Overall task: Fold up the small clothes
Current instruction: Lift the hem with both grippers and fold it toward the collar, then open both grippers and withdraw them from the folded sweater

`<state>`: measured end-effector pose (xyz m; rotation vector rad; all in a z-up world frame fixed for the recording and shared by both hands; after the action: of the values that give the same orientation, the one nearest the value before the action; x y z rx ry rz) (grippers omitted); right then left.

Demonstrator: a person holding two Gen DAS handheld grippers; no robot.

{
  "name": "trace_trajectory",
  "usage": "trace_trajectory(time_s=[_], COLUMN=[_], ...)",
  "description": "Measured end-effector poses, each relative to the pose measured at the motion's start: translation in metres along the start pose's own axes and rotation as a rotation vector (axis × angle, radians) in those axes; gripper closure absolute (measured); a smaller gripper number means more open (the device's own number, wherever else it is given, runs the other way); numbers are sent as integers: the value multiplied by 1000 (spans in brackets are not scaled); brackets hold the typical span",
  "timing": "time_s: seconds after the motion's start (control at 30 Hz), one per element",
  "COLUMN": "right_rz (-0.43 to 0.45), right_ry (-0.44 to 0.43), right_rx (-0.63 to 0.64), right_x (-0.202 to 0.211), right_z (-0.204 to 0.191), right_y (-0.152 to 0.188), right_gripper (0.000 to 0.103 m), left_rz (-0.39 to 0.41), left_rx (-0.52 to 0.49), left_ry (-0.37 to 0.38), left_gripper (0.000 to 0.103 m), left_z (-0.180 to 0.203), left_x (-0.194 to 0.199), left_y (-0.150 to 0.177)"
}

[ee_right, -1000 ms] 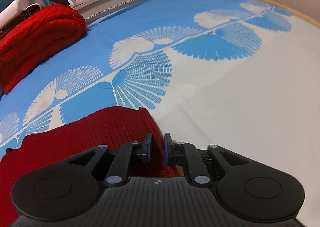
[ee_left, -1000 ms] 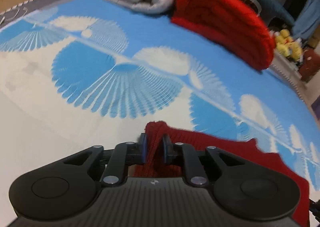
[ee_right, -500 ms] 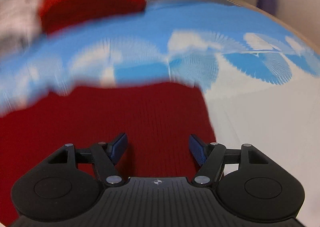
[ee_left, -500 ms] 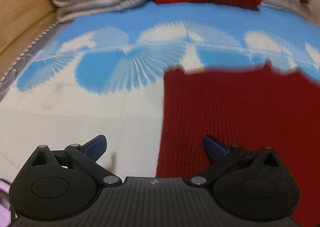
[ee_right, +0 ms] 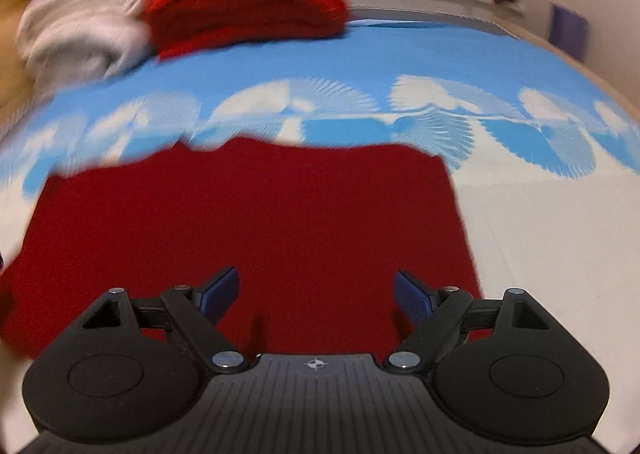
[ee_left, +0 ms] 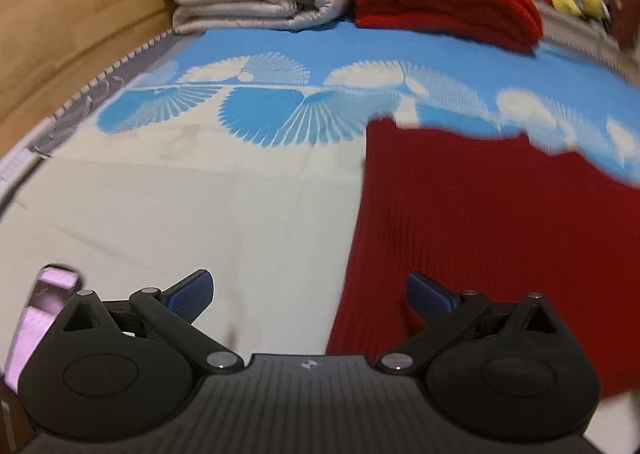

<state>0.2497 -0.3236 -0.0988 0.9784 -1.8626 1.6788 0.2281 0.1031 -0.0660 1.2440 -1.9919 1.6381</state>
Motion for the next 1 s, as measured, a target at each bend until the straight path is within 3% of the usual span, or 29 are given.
trace_trajectory(time_s=[0.1, 0.23, 0.33, 0.47, 0.57, 0.7, 0.8, 1.0], right_rz=[-152, -107, -55, 87, 184, 137, 66, 43], right_ry=[-3, 69, 50, -52, -10, -69, -127, -95], right_rx=[133, 259, 127, -126, -242, -320, -371, -400], right_x=[-28, -30, -3, 49, 80, 78, 64, 53], right_z=[-25, -33, -20, 2, 15, 7, 2, 2], right_y=[37, 43, 39, 43, 64, 90, 102, 100], right_gripper=[18, 12, 13, 11, 6, 6, 6, 6], left_rz=[-42, -94, -111, -110, -79, -41, -48, -47], left_rx=[-114, -10, 68, 180, 225, 115, 83, 50], left_ry=[-82, -61, -37, 87, 137, 109, 129, 117], left_gripper=[0, 0, 0, 0, 0, 0, 0, 0], left_z=[5, -10, -31, -49, -47, -24, -10, 2], left_x=[-17, -17, 6, 49, 74, 82, 78, 68], left_y=[30, 40, 50, 70, 82, 91, 94, 94])
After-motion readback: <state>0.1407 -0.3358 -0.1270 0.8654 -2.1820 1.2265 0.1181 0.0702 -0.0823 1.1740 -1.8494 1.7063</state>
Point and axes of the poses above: each gripper's, at about its wrist camera, not at the fingertips, and x roughly against the way its jaws point, z to its right, y to its underside, the point moved 9 cm from there along -x, roughly the way its jaws point, and after that the axes turned 15 degrees about -y, right-handed, at the moved point
